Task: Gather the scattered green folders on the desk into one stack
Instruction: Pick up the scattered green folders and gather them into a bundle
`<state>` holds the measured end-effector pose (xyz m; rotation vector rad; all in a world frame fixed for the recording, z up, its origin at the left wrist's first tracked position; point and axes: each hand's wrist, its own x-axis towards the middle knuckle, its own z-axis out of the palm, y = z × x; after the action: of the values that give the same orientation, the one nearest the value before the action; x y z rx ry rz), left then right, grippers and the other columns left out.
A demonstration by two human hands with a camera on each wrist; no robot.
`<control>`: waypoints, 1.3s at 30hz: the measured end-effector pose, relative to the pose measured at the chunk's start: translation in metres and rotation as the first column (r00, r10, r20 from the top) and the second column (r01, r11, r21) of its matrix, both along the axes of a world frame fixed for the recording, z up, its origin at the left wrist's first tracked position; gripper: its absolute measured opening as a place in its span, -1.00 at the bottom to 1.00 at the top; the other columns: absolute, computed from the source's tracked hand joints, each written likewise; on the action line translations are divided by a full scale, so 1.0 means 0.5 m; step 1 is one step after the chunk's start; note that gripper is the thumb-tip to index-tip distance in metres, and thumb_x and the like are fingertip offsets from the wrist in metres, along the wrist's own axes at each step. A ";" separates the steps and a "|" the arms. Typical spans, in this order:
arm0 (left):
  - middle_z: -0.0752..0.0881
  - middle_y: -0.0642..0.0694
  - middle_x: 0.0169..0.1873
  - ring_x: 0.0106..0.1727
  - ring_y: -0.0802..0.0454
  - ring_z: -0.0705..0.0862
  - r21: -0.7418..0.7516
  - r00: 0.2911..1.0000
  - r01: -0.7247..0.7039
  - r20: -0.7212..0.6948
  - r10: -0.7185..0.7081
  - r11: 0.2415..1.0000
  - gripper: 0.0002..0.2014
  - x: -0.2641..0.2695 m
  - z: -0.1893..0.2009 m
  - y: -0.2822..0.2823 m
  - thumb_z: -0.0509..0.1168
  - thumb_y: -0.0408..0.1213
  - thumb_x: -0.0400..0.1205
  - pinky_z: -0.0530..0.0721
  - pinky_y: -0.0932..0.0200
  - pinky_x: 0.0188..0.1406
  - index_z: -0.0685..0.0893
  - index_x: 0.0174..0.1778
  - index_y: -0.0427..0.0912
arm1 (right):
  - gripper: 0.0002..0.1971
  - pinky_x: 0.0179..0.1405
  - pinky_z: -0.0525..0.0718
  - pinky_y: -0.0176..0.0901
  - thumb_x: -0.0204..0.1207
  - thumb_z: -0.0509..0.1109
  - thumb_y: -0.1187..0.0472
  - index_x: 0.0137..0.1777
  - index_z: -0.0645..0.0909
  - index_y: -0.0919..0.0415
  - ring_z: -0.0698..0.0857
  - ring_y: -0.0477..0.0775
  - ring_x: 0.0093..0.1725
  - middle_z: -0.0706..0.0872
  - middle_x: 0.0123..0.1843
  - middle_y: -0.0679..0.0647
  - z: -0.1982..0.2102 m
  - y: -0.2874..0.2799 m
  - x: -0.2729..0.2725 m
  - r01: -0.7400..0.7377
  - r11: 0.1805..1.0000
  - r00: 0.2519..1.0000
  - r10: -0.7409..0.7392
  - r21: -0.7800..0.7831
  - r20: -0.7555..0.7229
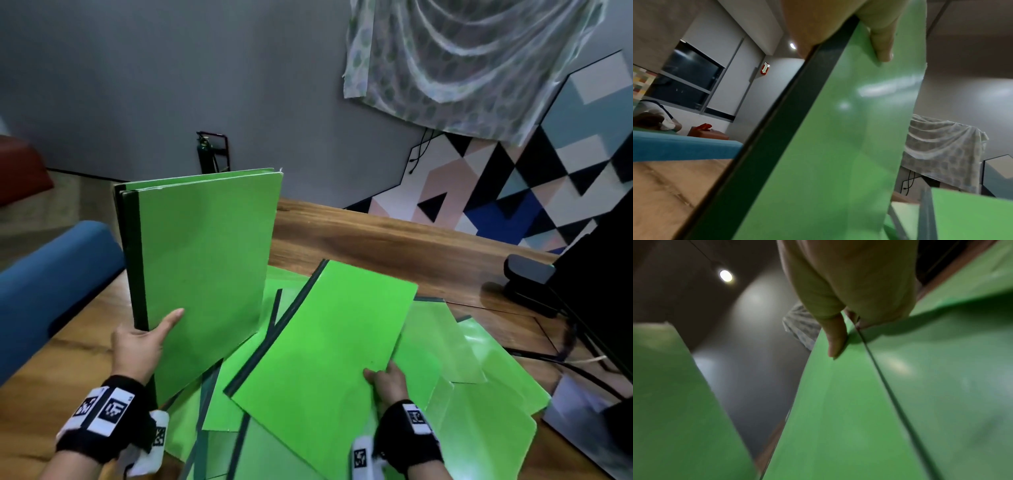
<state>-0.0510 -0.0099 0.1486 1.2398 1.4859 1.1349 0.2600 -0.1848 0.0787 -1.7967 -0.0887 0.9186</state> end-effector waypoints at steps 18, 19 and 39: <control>0.68 -0.18 -0.21 0.00 -0.15 0.66 0.099 0.887 0.430 0.140 -0.441 0.897 -0.49 0.181 0.057 -0.121 0.57 0.07 0.20 0.62 -0.02 0.19 0.55 -0.17 -0.18 | -0.19 0.36 0.49 -0.27 0.34 0.49 0.36 0.56 0.18 0.26 0.46 0.03 0.37 0.36 0.53 0.16 0.206 0.014 0.012 -0.266 0.832 0.948 0.135 0.486 0.289; 0.67 -0.17 -0.16 0.07 -0.16 0.65 0.088 0.893 0.423 0.127 -0.432 0.902 -0.65 0.183 0.050 -0.125 0.54 -0.15 0.32 0.59 -0.03 0.28 0.54 -0.15 -0.16 | -0.32 0.16 0.60 -0.40 0.32 0.51 0.37 0.44 0.35 0.19 0.55 -0.04 0.21 0.48 0.43 0.14 0.205 0.012 0.007 -0.243 0.815 0.955 0.105 0.526 0.279; 0.49 -0.33 0.44 0.46 -0.19 0.47 -0.320 0.664 0.588 -0.334 -0.669 0.743 -0.33 0.212 -0.159 -0.084 0.44 -0.29 0.47 0.40 -0.01 0.46 0.35 0.47 -0.34 | -0.51 0.45 0.42 0.01 0.50 0.37 0.30 0.41 0.40 0.40 0.55 0.05 0.21 0.57 0.39 0.36 0.221 -0.064 0.089 0.111 0.875 0.886 -0.302 0.470 0.352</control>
<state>0.0548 -0.0518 0.0692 1.7623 1.2418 0.2426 0.3046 -0.2170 0.1893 -1.5070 -0.3379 0.3062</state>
